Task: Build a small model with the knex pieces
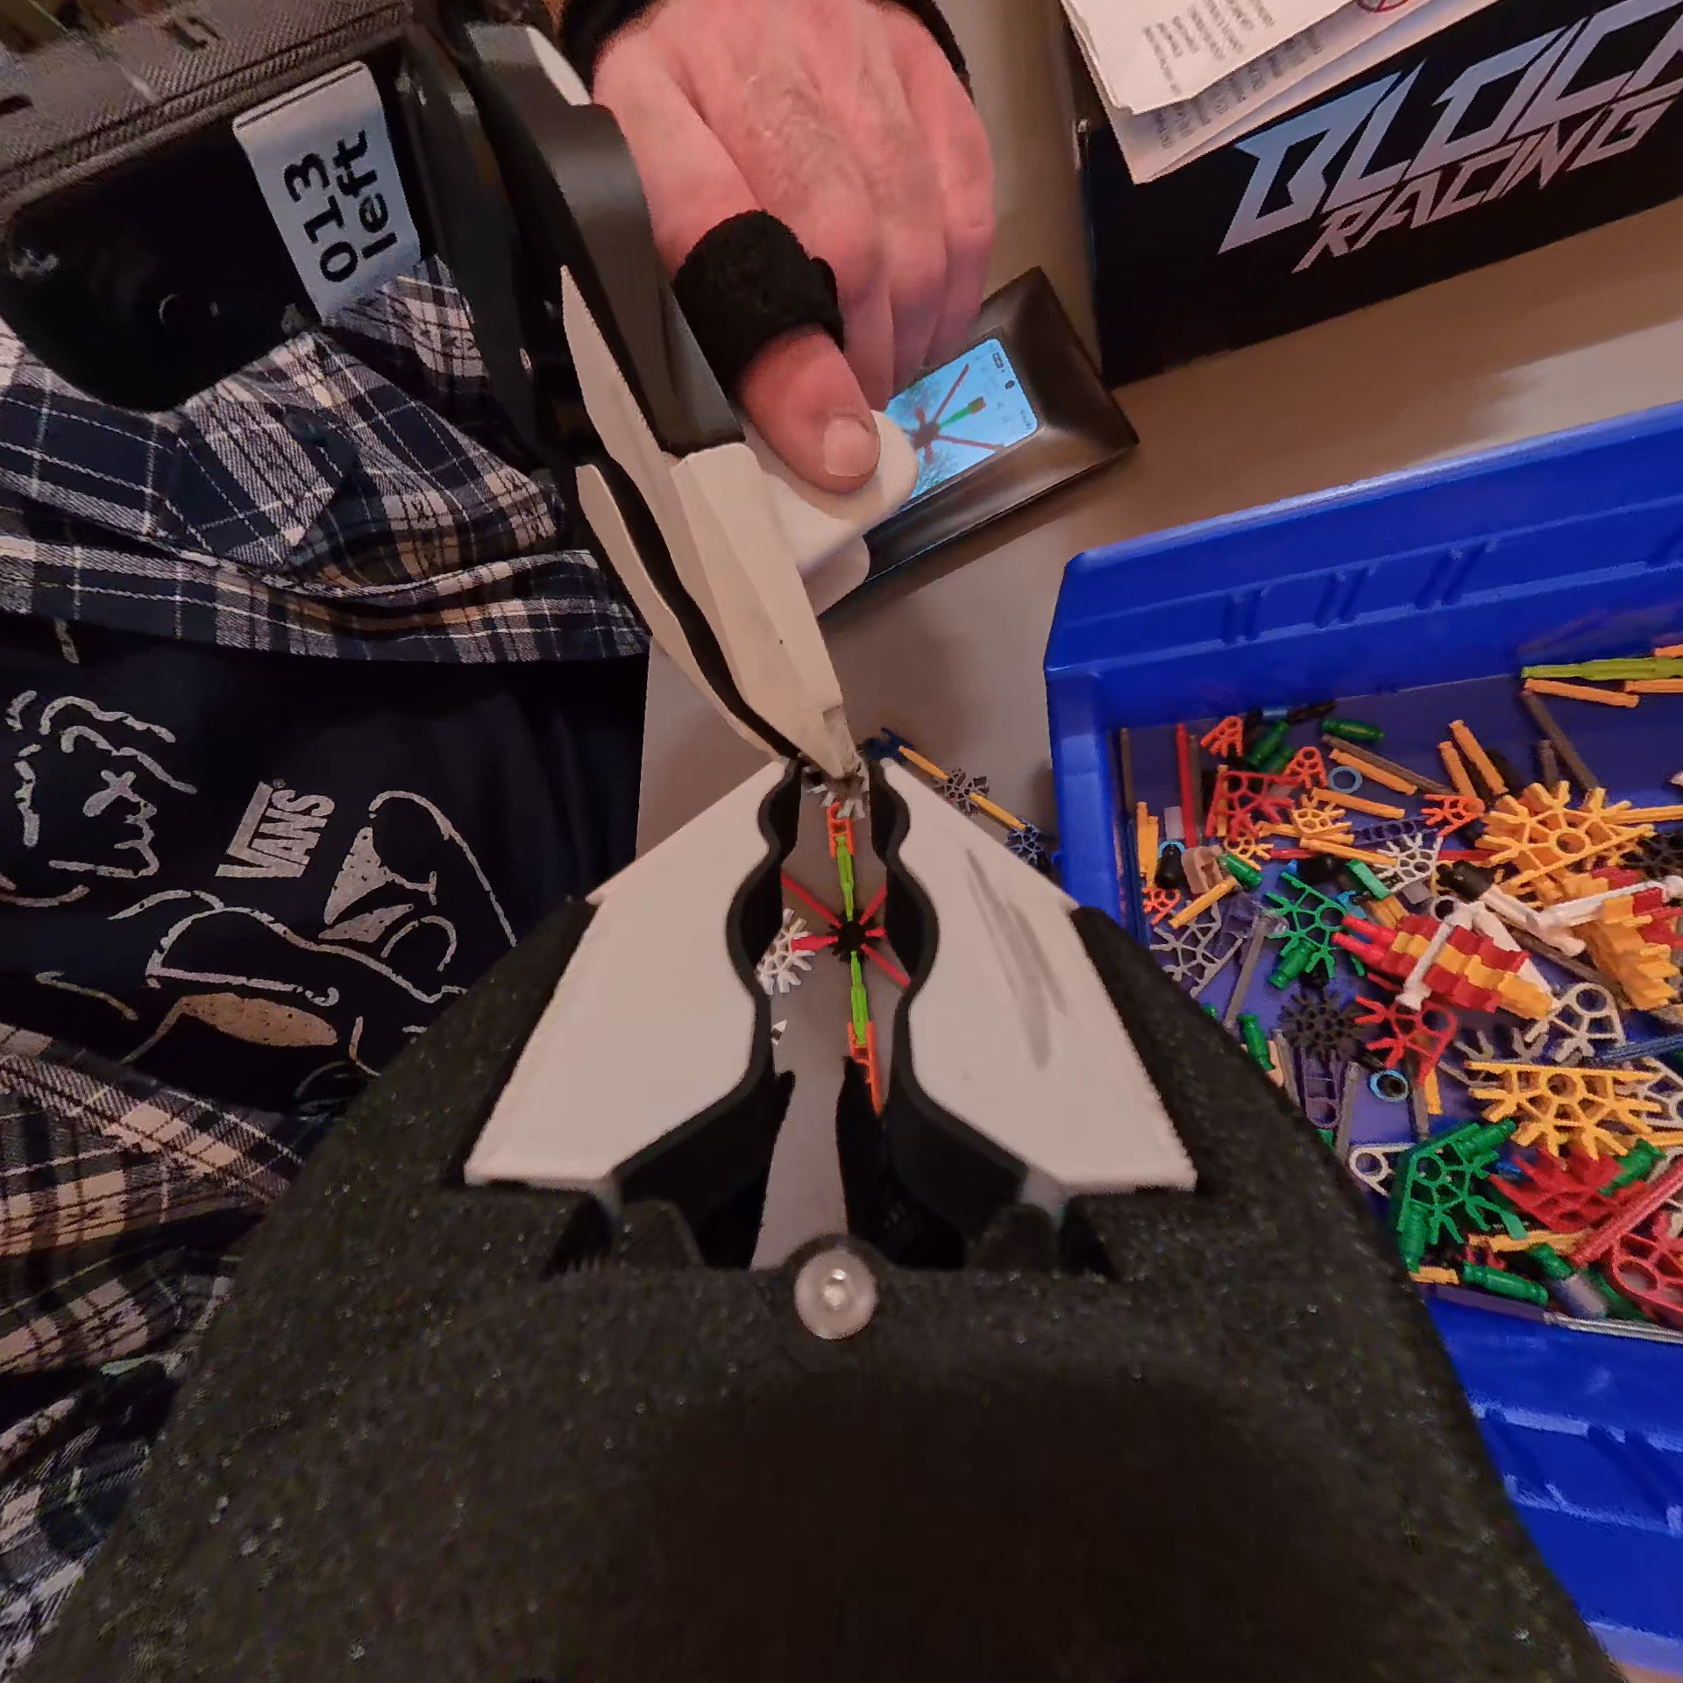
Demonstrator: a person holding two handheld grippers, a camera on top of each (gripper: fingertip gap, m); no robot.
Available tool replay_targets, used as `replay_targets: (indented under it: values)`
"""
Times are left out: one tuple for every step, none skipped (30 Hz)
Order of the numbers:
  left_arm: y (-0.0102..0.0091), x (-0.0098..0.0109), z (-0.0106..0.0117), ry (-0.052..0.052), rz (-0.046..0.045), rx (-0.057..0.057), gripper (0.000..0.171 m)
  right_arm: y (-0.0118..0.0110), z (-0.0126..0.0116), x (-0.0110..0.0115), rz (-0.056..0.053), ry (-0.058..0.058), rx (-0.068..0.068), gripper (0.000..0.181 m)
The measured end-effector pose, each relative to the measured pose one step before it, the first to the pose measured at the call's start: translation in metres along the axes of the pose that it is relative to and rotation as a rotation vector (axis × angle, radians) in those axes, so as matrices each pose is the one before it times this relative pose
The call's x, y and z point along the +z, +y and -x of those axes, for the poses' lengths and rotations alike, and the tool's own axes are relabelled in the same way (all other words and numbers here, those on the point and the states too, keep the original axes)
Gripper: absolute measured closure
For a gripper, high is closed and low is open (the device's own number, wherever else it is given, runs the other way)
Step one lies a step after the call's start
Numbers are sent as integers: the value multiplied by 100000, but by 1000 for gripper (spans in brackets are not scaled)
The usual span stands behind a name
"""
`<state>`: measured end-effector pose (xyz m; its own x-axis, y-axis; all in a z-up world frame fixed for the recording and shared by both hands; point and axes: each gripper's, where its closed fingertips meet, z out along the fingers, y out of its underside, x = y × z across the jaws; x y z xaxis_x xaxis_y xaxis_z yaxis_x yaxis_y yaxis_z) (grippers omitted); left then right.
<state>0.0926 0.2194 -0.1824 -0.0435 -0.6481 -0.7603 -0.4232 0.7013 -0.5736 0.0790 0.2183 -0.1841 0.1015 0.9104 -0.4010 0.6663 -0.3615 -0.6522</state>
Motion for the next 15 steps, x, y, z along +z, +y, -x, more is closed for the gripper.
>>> replay_targets:
  values:
    - [-3, -21, 63, 172, -490, -1403, 169, -48, -12, -23, -254, -504, 29, 167]
    - [40, -21, 166, -728, -231, -620, 169, -128, -70, -66, -790, -176, 361, 167]
    - [18, -36, 178, -781, -276, -678, 169, -159, -62, -90, -962, -81, 202, 167]
    - [-25, -31, 172, -487, -628, -1303, 169, -163, -49, -86, -1074, -70, 153, 167]
    - [50, -38, 270, -913, -474, -1647, 170, -284, -117, -129, -1848, 307, 534, 166]
    - [21, -50, 354, -1179, -787, -2231, 170, -409, -112, -177, -2815, 310, 880, 166]
    - [-96, -70, 234, 156, -1424, -3618, 170, -430, -50, -220, -2882, 148, 358, 165]
    - [-219, -115, 365, -495, -2089, -3978, 170, -412, -81, -237, -2930, 982, -622, 163]
    - [-200, -123, 333, -261, -2046, -3757, 170, -492, -73, -282, -3471, 1328, -969, 161]
    - [-272, -141, 262, 491, -2501, -4831, 170, -495, 53, -311, -3660, 721, -1040, 161]
    - [-356, -149, 231, 967, -3078, -5947, 170, -467, -62, -344, -3407, 1771, -1534, 161]
    - [-413, -181, 298, 580, -3553, -5596, 170, -409, -207, -353, -3059, 3184, -2252, 161]
    - [-330, -185, 289, 494, -2710, -4850, 170, -279, -36, -300, -2202, 2051, -1916, 160]
    - [-258, -147, 191, 903, -2041, -4150, 170, -239, 28, -219, -1892, 1450, -1098, 160]
    - [-275, -118, 100, 1084, -2088, -3404, 170, -120, 38, -127, -960, 1535, -1247, 160]
